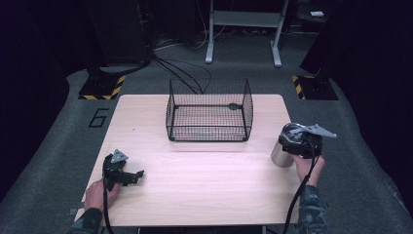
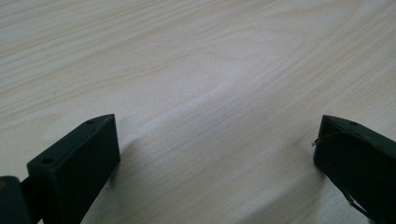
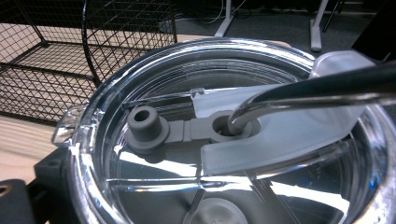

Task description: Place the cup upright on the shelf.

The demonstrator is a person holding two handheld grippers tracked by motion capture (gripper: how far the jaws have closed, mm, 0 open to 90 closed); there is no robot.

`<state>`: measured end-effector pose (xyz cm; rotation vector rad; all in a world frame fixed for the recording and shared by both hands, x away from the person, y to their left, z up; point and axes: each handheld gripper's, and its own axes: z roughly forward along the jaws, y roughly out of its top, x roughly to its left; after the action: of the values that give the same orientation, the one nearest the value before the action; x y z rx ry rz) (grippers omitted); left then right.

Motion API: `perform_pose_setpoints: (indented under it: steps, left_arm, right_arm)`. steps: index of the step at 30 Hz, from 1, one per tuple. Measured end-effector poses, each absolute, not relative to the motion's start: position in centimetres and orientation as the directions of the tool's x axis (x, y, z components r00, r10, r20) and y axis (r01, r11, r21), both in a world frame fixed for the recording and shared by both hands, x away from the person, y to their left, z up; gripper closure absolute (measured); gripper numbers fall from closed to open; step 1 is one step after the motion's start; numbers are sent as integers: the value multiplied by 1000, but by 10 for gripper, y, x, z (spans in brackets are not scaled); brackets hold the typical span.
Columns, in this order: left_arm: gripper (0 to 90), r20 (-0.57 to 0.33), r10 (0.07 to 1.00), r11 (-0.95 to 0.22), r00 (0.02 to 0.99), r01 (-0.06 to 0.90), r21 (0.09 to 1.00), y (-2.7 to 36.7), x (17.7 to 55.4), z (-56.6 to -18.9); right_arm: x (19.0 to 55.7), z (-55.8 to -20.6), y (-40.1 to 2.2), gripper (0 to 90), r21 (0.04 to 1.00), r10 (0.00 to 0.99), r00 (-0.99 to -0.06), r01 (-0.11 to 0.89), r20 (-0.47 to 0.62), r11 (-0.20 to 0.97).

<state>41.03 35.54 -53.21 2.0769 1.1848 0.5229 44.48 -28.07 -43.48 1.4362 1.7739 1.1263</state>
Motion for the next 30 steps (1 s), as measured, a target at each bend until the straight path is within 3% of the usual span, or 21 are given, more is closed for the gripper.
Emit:
perform_pose_setpoints:
  steps: [30]
  left_arm:
    - [1, 10, 863, -354, 504, 591, 725, 355, 410, -532]
  right_arm:
    - [443, -428, -280, 33, 885, 967, -249, 459, 49, 74]
